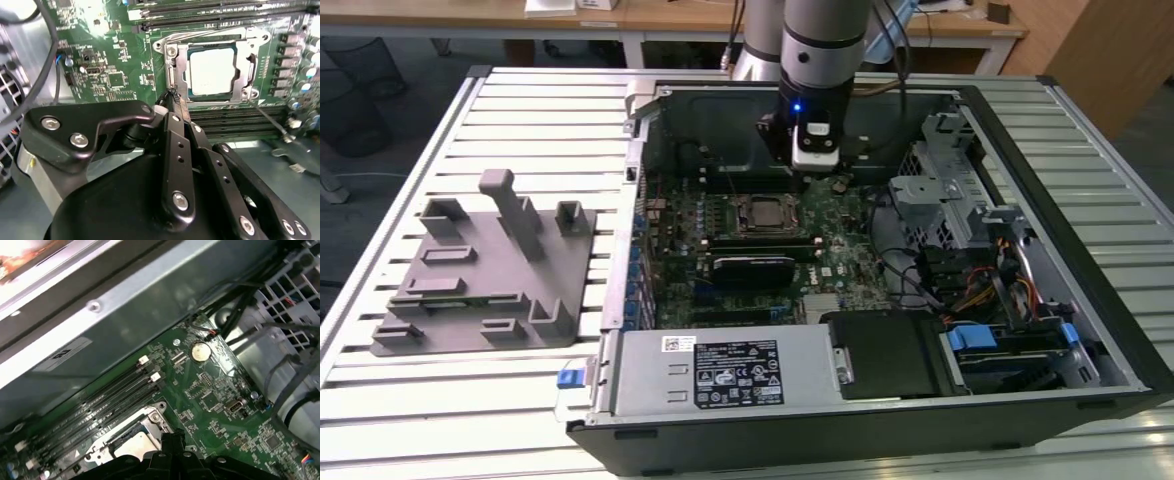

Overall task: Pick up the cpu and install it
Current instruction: 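Close the cpu cover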

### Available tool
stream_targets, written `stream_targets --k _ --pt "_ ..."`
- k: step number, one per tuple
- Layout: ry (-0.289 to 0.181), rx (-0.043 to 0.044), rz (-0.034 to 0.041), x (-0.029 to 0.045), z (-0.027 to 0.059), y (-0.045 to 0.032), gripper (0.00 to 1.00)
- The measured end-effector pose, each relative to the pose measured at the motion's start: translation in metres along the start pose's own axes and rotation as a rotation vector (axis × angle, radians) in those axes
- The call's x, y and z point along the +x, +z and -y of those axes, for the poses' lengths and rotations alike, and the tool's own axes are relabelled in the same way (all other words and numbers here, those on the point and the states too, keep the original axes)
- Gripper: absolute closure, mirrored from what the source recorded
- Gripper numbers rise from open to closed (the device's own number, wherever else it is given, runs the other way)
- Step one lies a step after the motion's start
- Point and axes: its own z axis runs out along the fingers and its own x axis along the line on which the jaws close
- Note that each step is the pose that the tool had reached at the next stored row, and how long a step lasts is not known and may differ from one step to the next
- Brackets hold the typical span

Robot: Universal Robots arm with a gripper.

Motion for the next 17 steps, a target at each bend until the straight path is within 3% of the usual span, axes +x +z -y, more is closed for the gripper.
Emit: stream_targets --k 9,17 --pt "0.155 0.0002 0.0116 0.0002 0.0004 0.0034 0.89" --pt "0.179 0.0001 0.0133 0.0121 0.0096 0.005 0.89"
